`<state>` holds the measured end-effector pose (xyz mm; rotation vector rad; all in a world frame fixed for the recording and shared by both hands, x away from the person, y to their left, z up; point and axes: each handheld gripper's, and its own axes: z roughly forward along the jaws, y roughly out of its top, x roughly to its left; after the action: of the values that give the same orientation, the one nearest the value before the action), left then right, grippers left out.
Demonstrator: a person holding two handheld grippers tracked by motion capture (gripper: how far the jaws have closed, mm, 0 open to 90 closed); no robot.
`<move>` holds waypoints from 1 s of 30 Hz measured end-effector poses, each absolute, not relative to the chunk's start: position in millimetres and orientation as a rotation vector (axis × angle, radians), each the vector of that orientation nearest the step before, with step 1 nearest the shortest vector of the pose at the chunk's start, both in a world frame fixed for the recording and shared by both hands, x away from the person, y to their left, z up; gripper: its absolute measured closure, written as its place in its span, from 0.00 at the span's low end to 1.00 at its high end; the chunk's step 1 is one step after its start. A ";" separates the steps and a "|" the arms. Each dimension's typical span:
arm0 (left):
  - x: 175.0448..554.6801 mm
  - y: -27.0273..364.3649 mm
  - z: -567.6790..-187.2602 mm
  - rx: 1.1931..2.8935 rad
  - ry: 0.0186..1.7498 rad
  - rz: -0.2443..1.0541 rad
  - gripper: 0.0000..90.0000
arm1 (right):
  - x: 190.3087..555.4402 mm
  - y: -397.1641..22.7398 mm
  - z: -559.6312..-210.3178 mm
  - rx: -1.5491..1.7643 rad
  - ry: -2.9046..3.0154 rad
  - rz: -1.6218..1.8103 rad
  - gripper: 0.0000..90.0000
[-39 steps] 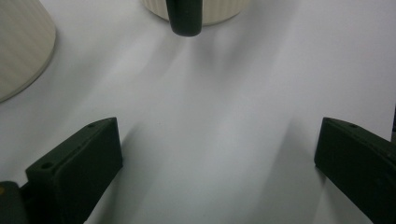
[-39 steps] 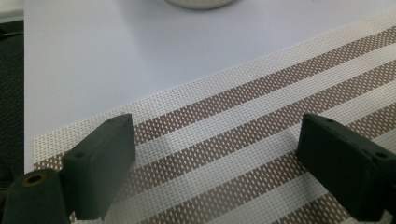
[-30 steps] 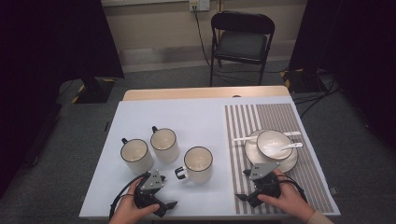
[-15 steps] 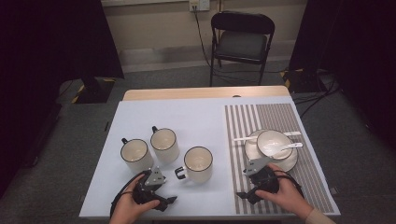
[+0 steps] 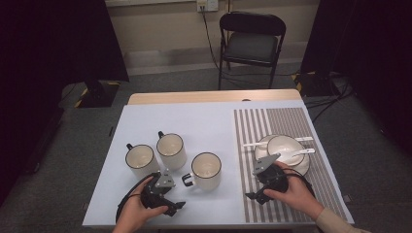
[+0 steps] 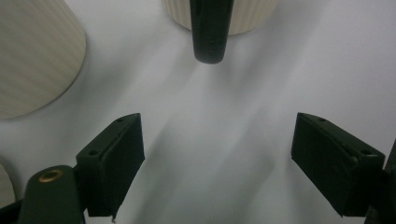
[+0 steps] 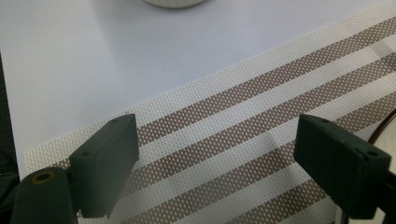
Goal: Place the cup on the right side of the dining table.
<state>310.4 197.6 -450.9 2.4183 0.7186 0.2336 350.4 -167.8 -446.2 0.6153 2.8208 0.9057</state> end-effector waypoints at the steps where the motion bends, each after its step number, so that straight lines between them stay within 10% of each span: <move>1: 311.0 197.1 -450.2 2.421 0.721 0.234 0.19 | 351.5 -167.3 -444.9 0.611 2.824 0.898 0.15; 30: 325.1 183.8 -439.5 2.451 0.711 0.231 0.19 | 374.7 -155.1 -409.7 0.533 2.844 0.850 0.15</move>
<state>325.1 183.8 -439.5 2.4506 0.7112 0.2309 374.7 -155.1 -409.7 0.5330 2.8438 0.8504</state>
